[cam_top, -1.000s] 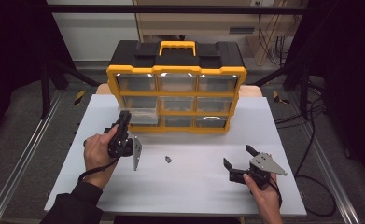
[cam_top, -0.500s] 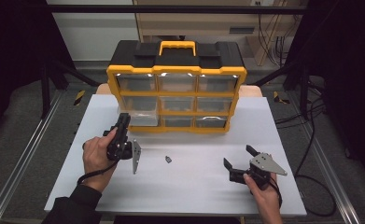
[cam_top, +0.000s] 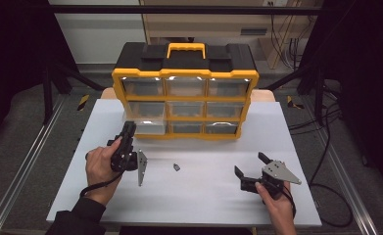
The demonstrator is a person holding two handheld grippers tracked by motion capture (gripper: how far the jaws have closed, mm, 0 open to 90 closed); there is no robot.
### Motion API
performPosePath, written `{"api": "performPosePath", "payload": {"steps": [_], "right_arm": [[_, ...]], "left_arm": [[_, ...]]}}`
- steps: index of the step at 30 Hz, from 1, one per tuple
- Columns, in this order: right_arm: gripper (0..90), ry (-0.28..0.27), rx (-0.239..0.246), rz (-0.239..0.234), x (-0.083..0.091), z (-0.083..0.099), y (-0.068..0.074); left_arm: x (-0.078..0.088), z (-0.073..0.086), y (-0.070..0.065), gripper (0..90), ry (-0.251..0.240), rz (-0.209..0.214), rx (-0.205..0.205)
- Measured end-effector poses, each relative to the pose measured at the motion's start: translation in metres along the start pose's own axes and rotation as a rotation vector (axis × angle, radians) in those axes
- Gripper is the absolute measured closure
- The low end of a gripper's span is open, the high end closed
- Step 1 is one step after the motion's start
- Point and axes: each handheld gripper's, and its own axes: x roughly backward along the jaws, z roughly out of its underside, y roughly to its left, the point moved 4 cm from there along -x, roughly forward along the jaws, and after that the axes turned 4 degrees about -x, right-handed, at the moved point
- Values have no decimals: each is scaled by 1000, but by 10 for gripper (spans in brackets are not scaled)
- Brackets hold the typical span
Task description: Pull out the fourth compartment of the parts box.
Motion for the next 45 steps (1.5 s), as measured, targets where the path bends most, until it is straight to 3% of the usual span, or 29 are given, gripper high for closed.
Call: {"api": "performPosePath", "payload": {"steps": [27, 33, 45], "right_arm": [[24, 5, 0, -3, -1, 1, 2], [24, 5, 3, -5, -1, 1, 2], [24, 8, 5, -4, -2, 1, 3]], "left_arm": [[14, -1, 0, 775, 6, -2, 36], [15, -2, -1, 771, 14, -1, 69], [17, -6, 0, 764, 15, 0, 72]]}}
